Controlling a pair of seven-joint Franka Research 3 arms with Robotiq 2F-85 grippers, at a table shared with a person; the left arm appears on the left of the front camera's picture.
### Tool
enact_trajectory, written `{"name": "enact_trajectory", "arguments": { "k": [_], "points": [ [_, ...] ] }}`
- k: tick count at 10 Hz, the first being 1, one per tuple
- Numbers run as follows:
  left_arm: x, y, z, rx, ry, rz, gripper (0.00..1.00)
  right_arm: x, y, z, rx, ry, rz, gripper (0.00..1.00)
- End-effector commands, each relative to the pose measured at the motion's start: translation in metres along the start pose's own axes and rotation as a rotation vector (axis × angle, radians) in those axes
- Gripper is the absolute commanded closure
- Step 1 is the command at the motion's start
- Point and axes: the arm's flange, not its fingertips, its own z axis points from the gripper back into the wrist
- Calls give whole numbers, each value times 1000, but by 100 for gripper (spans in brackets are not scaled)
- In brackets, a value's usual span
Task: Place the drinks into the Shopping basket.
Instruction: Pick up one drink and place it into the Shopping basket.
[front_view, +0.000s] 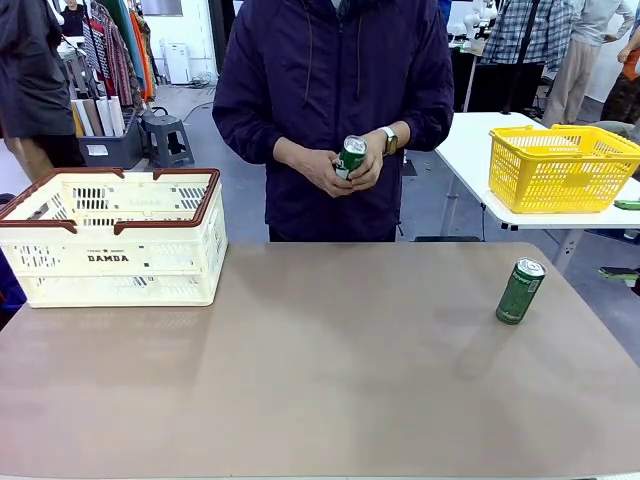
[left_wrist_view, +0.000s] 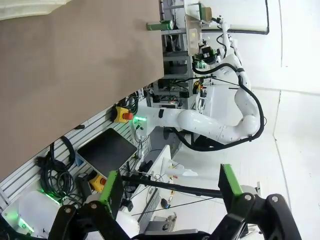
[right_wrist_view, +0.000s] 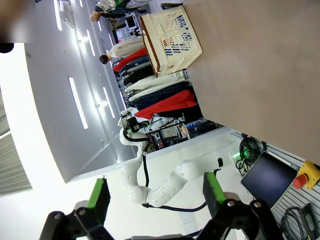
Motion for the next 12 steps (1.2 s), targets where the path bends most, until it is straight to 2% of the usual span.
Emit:
{"name": "enact_trajectory", "arguments": {
  "k": [1, 4, 6, 8, 9, 11, 12],
  "points": [
    [-1, -3, 0, -9, -13, 3, 0, -2, 6, 0, 6, 3, -17, 0],
    [-1, -3, 0, -9, -13, 3, 0, 0, 0, 0, 0, 0, 0, 0],
    [-1, -3, 0, -9, -13, 3, 0, -3, 40, -37, -479, -35, 86, 0],
    [-1, -3, 0, -9, -13, 3, 0, 19, 66, -87, -1045, -237, 208, 0],
    [-1, -3, 0, -9, -13, 3, 0, 30, 73, -106, -1280, -368, 278, 0],
    [-1, -3, 0, -9, -13, 3, 0, 33, 80, -129, -1531, -277, 429, 0],
    [-1, -3, 0, -9, -13, 3, 0, 33, 80, -137, -1612, -283, 533, 0]
  ]
}}
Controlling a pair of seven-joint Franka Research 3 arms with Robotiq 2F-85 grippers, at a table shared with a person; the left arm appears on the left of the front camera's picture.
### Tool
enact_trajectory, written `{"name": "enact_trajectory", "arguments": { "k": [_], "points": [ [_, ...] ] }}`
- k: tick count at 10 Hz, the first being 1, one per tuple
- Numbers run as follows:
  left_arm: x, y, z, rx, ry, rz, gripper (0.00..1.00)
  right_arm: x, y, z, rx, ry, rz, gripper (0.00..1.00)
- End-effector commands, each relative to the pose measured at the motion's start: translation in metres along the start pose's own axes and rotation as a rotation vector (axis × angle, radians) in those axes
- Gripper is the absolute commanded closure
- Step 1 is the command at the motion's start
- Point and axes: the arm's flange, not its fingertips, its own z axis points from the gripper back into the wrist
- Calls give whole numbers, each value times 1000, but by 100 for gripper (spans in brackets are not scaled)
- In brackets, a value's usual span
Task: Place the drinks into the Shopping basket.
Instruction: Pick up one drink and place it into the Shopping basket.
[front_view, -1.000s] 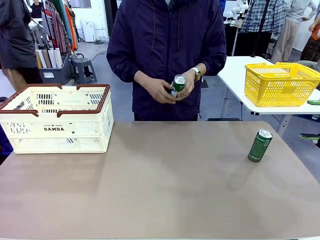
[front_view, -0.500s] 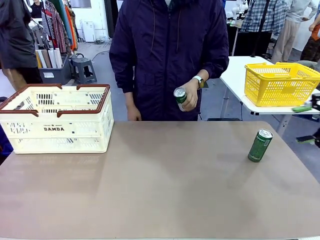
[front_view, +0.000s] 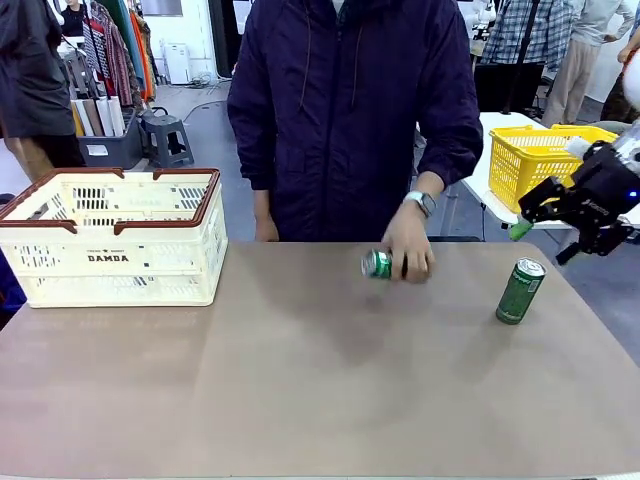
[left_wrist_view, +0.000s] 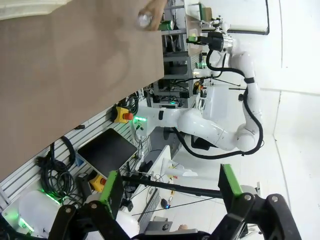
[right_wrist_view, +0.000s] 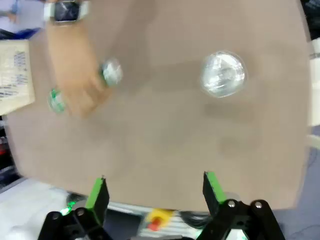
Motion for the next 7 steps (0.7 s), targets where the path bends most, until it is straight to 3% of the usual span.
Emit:
{"name": "enact_trajectory", "arguments": {
  "k": [1, 2, 3, 4, 5, 7],
  "points": [
    [-1, -3, 0, -10, -12, 2, 0, 1, -3, -8, -493, -127, 235, 0],
    [-1, -3, 0, -10, -12, 2, 0, 2, -5, -7, -497, -220, 267, 0],
    [-1, -3, 0, -10, -12, 2, 0, 0, -17, 11, -437, -300, 190, 0],
    [-1, -3, 0, -10, -12, 2, 0, -3, -53, 60, -198, -277, 64, 0],
    [-1, -3, 0, -10, -12, 2, 0, -5, -108, 103, -72, -218, -121, 0],
    [-1, -3, 0, -10, -12, 2, 0, -11, -199, 157, 126, -169, -344, 0]
  ]
}}
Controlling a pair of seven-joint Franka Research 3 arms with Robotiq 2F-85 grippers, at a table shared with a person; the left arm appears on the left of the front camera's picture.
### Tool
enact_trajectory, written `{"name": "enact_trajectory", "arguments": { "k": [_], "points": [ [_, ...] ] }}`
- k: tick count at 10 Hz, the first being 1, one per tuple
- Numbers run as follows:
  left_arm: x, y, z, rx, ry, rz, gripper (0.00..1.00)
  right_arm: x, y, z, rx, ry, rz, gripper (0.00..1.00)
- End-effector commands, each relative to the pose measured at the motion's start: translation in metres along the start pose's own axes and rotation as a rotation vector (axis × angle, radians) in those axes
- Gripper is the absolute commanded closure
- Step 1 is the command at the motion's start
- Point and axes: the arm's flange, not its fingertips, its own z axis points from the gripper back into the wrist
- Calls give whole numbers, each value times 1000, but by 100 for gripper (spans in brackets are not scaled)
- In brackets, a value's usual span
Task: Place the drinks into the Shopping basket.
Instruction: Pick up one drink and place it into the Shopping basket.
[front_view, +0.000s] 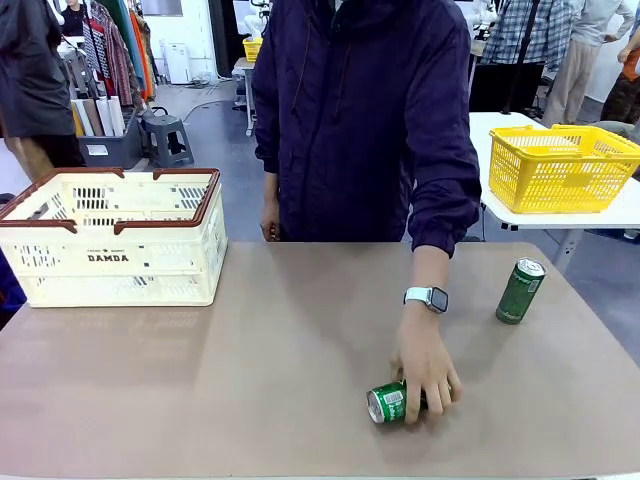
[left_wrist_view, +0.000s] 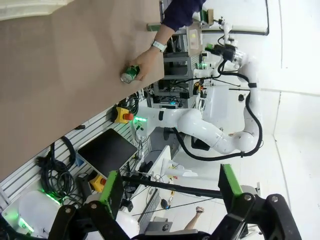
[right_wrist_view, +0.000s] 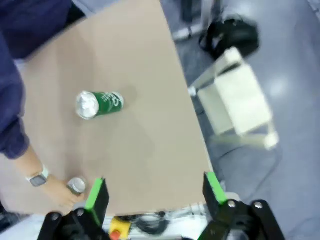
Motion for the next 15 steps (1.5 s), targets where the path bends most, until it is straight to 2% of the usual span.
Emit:
{"name": "enact_trajectory", "arguments": {
  "k": [1, 2, 3, 5, 6, 7, 9, 11, 12, 13, 14, 15],
  "points": [
    [-1, -3, -1, -10, -10, 2, 0, 33, -52, 20, 222, 55, -226, 0],
    [-1, -3, -1, -10, -10, 2, 0, 35, -73, 13, 305, 84, -263, 0],
    [-1, -3, -1, -10, -10, 2, 0, 36, -79, 1, 361, 112, -257, 0],
    [-1, -3, -1, -10, -10, 2, 0, 39, -68, -12, 402, 124, -217, 0],
    [-1, -3, -1, -10, -10, 2, 0, 42, -56, -17, 376, 112, -206, 0],
    [-1, -3, -1, -10, -10, 2, 0, 46, -29, -25, 348, 89, -173, 0],
    [-1, -3, -1, -10, -10, 2, 0, 45, 22, -42, 262, 114, -86, 0],
    [-1, -3, -1, -10, -10, 2, 0, 37, 78, -79, 205, 154, -7, 0],
    [-1, -3, -1, -10, -10, 2, 0, 36, 94, -90, 188, 167, 19, 0],
    [-1, -3, -1, -10, -10, 2, 0, 40, 92, -87, 215, 150, 7, 0],
    [-1, -3, -1, -10, -10, 2, 0, 46, 76, -74, 243, 128, -28, 0],
    [-1, -3, -1, -10, -10, 2, 0, 51, 52, -61, 239, 63, -78, 0]
  ]
}}
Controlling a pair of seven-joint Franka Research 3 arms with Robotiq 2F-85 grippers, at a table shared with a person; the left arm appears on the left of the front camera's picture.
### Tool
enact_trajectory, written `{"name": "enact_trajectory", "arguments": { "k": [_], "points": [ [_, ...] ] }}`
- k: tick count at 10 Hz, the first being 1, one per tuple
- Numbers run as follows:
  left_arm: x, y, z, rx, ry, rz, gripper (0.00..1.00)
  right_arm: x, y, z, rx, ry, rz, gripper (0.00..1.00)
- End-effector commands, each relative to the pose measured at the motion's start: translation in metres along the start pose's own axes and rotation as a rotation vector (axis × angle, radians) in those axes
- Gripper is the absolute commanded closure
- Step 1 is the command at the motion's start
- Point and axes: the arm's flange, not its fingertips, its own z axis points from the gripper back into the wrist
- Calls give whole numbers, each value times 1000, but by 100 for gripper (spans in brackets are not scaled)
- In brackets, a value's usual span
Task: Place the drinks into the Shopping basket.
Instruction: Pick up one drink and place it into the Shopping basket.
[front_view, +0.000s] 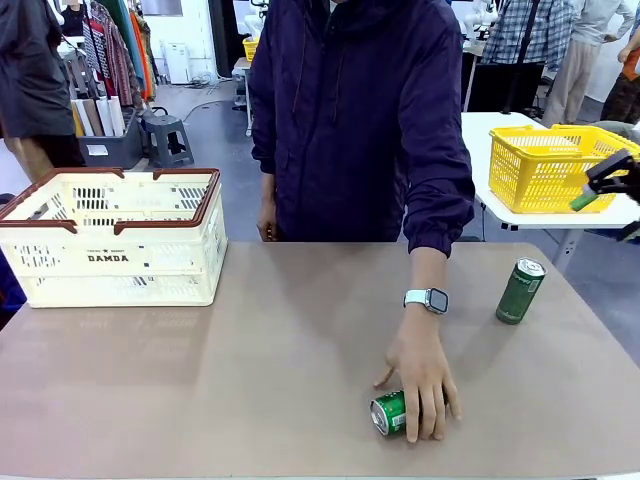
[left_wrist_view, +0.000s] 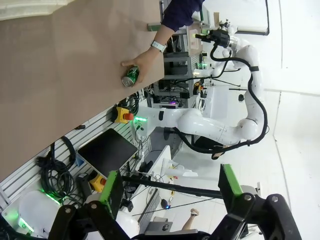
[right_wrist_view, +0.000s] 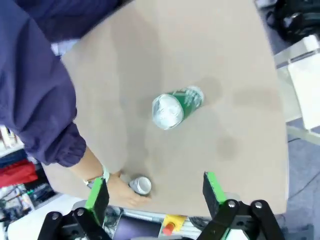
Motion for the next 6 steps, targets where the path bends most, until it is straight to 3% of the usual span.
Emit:
{"name": "enact_trajectory", "arguments": {
  "k": [1, 6],
  "points": [
    [-1, -3, -1, -11, -11, 2, 0, 0, -45, 46, 43, -115, -70, 0],
    [-1, -3, -1, -11, -11, 2, 0, -23, -147, 84, 151, -209, -268, 0]
  ]
}}
